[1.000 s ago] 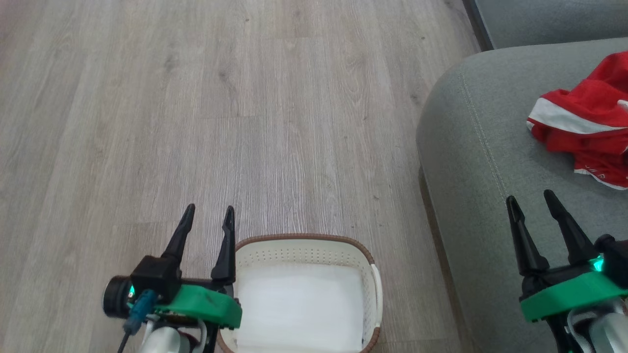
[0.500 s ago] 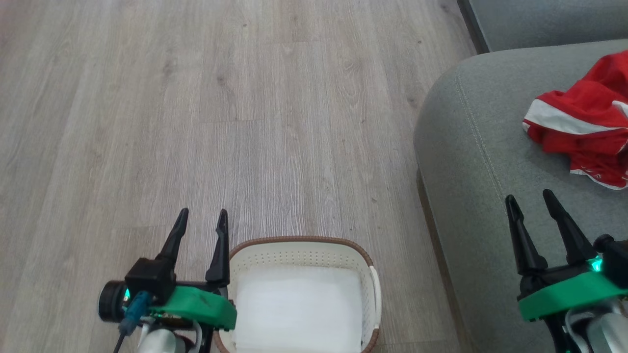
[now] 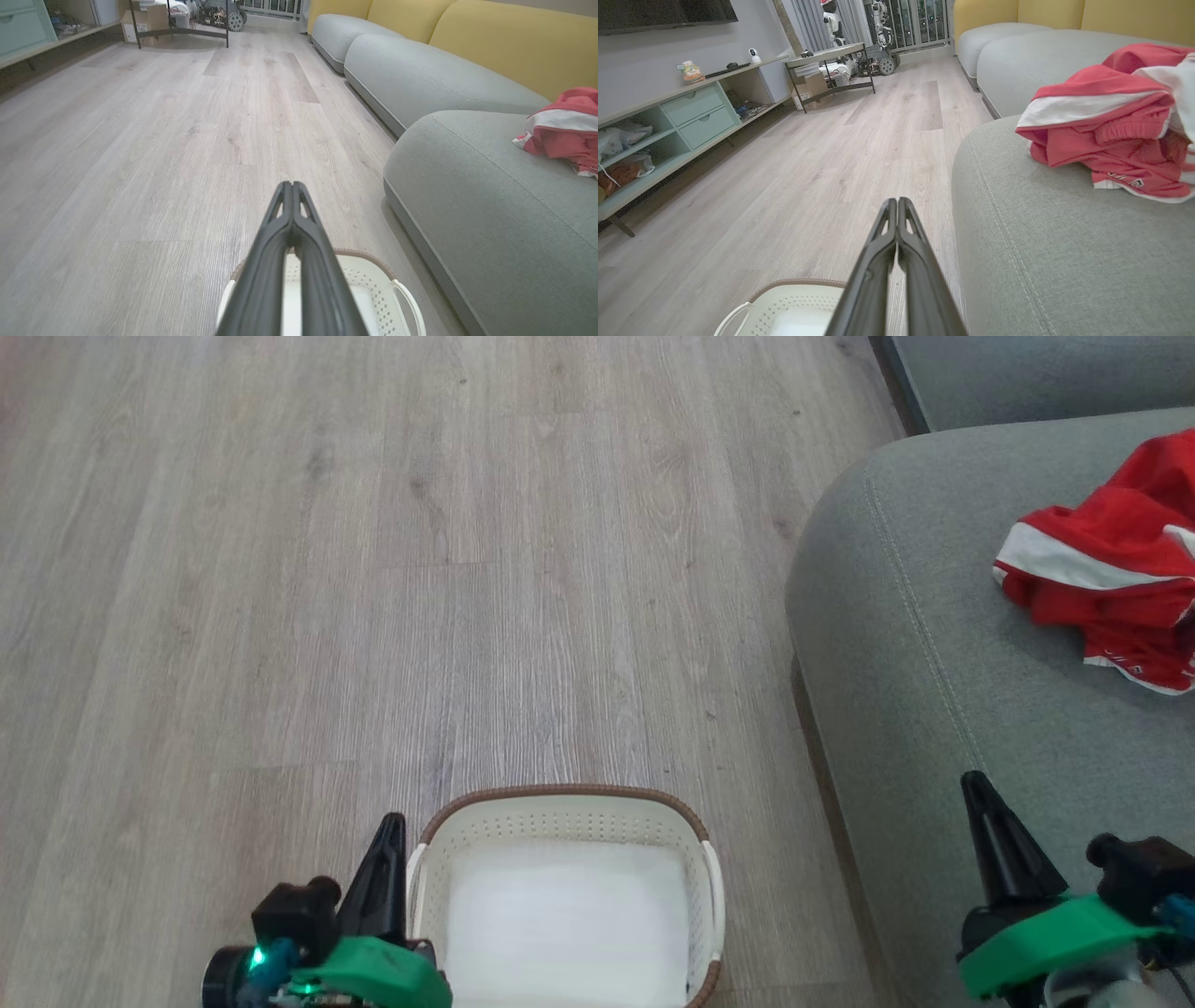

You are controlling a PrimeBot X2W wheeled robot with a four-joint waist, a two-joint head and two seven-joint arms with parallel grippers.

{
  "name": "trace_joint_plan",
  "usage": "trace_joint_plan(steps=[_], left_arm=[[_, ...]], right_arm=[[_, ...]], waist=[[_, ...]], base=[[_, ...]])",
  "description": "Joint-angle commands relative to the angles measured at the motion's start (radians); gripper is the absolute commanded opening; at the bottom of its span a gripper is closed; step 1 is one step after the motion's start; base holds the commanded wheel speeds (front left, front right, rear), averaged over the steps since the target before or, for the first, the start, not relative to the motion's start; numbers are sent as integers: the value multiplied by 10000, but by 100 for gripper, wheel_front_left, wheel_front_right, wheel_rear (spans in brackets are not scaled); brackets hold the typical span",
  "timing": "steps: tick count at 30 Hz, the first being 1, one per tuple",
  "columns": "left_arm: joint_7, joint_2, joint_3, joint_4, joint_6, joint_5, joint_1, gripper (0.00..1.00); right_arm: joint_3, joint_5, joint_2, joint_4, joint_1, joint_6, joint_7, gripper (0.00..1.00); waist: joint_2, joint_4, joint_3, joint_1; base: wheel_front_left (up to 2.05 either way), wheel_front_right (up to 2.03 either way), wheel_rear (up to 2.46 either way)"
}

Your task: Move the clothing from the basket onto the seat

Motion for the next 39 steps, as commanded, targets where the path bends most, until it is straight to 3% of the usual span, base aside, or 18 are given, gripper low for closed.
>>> trace_joint_plan(steps=[1,39], left_arm=[[54,18,89,-328,-52,-382,-345,0],[988,160,957,-240,-594,-4668,-694,0]], right_arm=[[-133,338,-64,-284,-280,0,63,0],[-685,3859,537,64,-744,-1,1059,0]], waist=[[-1,9,-2,0],[-1,119,-34,0]], base=[[0,0,0],[0,0,0]])
